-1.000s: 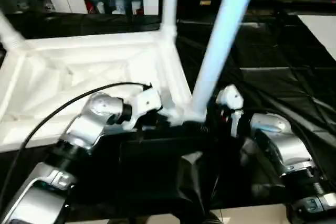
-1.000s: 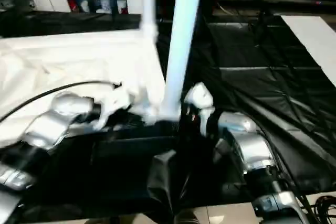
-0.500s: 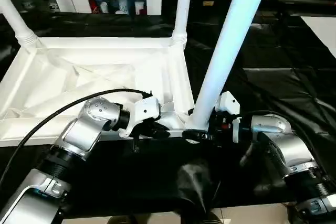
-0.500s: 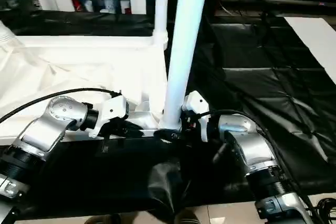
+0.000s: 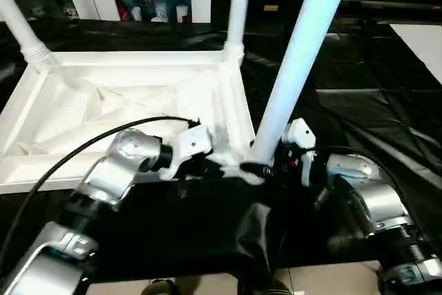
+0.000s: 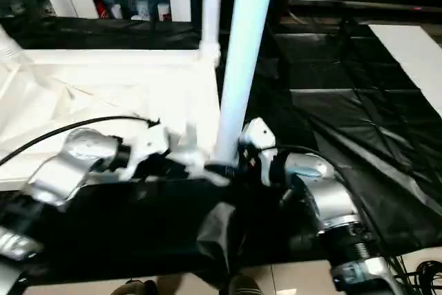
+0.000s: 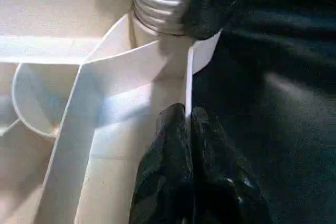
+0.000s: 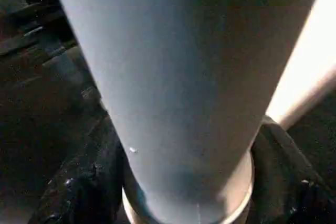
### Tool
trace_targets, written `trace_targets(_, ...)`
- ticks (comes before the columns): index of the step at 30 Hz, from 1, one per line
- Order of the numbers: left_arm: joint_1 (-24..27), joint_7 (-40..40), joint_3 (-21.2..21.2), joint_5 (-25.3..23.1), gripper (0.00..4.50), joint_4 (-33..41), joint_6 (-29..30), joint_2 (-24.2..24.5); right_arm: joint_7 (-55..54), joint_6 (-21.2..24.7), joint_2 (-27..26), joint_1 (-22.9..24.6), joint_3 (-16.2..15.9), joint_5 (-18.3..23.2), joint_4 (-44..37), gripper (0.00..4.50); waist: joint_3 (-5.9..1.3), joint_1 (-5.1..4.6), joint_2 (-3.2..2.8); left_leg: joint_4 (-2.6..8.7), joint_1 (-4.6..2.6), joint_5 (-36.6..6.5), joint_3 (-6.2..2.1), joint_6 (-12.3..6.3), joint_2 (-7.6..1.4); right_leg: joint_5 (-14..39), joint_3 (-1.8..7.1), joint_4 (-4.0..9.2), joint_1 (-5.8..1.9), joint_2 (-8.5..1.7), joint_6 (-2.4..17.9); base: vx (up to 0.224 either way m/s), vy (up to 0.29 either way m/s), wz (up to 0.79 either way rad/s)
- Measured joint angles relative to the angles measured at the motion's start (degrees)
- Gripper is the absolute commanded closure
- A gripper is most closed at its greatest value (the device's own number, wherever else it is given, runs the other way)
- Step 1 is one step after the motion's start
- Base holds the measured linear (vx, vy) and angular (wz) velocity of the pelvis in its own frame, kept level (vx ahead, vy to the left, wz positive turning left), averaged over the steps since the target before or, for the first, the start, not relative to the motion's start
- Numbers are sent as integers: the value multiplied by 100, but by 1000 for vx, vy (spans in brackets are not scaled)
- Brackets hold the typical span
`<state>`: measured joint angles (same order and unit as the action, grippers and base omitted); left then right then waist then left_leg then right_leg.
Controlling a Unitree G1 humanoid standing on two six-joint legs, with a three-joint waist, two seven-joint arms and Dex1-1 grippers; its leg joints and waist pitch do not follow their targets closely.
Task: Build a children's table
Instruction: Rotate leg to tighten
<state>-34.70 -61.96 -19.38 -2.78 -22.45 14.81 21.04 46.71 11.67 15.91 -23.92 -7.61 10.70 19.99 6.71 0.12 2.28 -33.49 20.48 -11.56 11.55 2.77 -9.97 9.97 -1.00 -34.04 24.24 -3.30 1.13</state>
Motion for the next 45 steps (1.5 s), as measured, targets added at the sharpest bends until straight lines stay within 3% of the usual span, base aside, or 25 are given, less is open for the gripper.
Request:
trace_targets(2,-148,386,41,-82,450,-265,78,-234,-703,17,-299,-59,170,-41,193,183,0,-11,1,-5,-39,0,-2,1,4,10,1,23,-40,-4,-15,0,0,0)
trace_targets(10,-691,1698,81,-345,450,-1056,484,-1042,-3260,70,-1420,-547,918,-164,864,184,-8,-58,8,0,-31,0,-3,0,34,11,19,117,-52,-17,-17,0,0,0)
trace_targets(15,-793,1846,90,-401,450,-1260,449,-1134,-3488,35,-1501,-759,980,-197,1117,184,-13,-67,17,12,-29,-1,-3,-1,36,10,20,136,-55,-17,-16,0,0,0)
trace_targets(16,-793,1846,91,-401,450,-1257,442,-1132,-3447,11,-1492,-759,980,-203,1123,184,-13,-66,16,19,-30,-1,-3,-1,36,10,19,136,-55,-16,-16,0,0,0)
trace_targets(18,-793,1838,91,-397,450,-1252,417,-1098,-3304,2,-1457,-754,991,-195,1114,128,-13,-62,16,31,-31,-1,-3,-1,36,9,18,135,-53,-16,-15,0,0,0)
trace_targets(22,-779,1707,121,-374,450,-1207,224,-954,-2640,-72,-1306,-545,956,-144,873,107,-8,-57,12,59,-28,0,-3,-1,34,1,15,117,-30,-12,-11,0,0,0)
trace_targets(31,-530,765,52,-298,450,-681,-154,-370,-668,168,-157,-176,355,85,97,51,-1,-13,12,153,-28,8,-4,-14,11,-14,-18,96,-14,4,4,13,-4,1)
trace_targets(39,-129,-324,55,100,450,-13,-369,252,791,172,482,144,137,308,-428,51,-4,7,4,168,13,-4,-2,-28,-1,22,-30,61,76,15,22,15,-3,0)
trace_targets(45,92,-915,-74,250,450,324,-378,439,1375,154,648,188,-154,399,-590,51,8,44,-6,124,16,-4,-1,-26,-1,19,-28,48,67,5,33,0,0,0)
